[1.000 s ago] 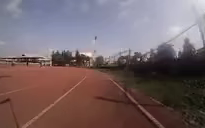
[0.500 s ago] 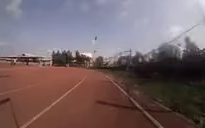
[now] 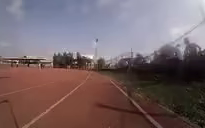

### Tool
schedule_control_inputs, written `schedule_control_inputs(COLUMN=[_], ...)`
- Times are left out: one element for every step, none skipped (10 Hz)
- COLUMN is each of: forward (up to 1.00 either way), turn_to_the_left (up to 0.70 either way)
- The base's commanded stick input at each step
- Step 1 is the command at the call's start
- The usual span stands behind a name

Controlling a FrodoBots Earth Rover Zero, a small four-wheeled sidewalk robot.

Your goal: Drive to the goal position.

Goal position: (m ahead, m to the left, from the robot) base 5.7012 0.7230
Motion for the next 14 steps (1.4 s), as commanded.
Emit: schedule_control_inputs(forward=[0.50,0.50,0.50,0.50,0.50,0.50,0.50,0.50,0.50,0.50,0.50,0.50,0.50,0.50], turn_to_the_left=[0.00,0.00,0.00,0.00,0.00,0.00,0.00,0.00,0.00,0.00,0.00,0.00,0.00,0.00])
